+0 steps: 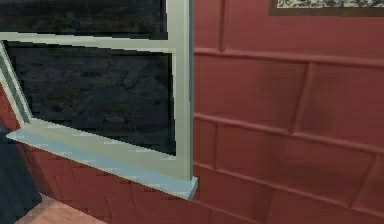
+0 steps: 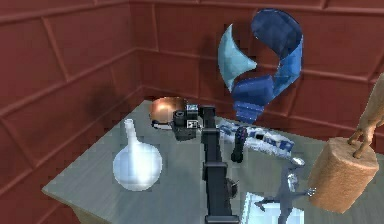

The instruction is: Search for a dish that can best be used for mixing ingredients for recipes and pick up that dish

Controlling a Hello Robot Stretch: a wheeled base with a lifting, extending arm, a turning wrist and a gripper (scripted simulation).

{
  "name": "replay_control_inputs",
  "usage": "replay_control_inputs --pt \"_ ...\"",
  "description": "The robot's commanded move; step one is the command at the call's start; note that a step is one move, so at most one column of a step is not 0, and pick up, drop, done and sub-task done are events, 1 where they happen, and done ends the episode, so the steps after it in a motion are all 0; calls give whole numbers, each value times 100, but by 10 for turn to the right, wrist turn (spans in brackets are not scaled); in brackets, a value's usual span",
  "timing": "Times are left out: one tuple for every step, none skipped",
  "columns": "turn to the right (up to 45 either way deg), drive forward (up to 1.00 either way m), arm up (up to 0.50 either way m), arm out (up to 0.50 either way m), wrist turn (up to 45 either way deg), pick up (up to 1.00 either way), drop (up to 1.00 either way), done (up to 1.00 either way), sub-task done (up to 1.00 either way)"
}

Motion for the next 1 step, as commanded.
replay_control_inputs --pt "0 0 0 0 0 0 0 100 0"
